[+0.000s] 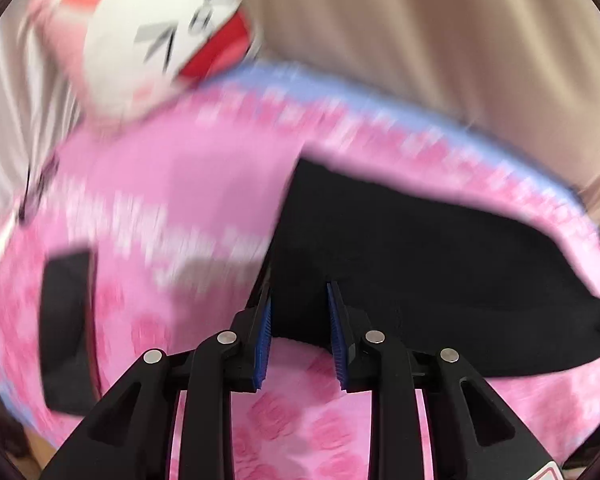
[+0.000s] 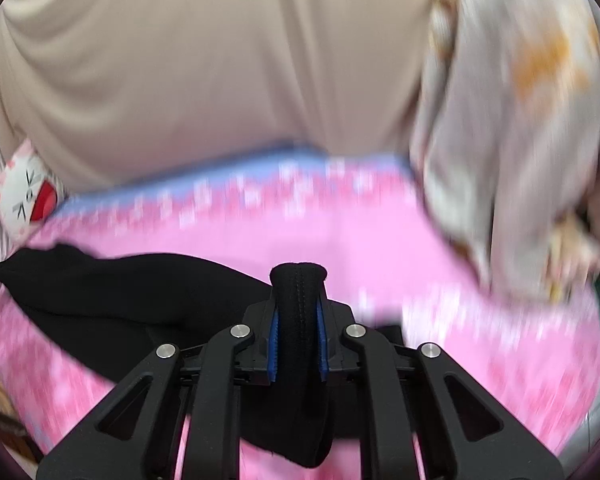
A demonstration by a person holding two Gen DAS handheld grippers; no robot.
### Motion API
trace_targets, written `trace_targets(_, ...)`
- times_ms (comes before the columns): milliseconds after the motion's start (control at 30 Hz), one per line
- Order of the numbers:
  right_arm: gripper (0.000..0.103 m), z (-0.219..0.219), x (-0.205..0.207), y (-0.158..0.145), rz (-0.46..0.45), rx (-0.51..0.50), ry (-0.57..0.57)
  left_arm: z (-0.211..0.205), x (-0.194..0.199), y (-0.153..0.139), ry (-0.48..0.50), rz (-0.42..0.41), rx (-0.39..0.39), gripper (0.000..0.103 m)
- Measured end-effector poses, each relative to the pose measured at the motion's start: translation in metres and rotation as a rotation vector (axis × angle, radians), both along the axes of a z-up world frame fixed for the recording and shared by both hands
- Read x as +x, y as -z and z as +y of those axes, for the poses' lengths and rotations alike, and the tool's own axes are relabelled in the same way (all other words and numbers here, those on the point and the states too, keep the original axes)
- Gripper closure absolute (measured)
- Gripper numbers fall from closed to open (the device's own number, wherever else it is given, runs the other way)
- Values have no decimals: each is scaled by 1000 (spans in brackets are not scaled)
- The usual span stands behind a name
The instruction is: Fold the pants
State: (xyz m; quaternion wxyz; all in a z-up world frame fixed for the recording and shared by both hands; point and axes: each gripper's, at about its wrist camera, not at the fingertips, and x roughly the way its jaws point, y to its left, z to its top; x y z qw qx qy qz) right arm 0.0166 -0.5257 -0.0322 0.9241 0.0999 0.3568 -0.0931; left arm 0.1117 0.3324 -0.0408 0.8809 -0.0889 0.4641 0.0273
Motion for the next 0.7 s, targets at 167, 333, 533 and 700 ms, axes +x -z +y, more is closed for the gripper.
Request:
trace_targets(167, 89, 5, -25, 40, 60, 91, 3, 4, 4, 31, -53, 10, -4, 77)
trace_targets(333, 73, 4, -43, 29, 27, 127, -37, 9, 5, 26, -99, 45, 22, 56)
trace_targets(533, 40, -5, -52, 18, 7, 154, -12, 9, -17, -11, -290, 1, 137, 34)
trace_targets(700, 82, -1, -16, 16, 59, 50, -67, -18, -25, -65, -402, -115, 152, 28)
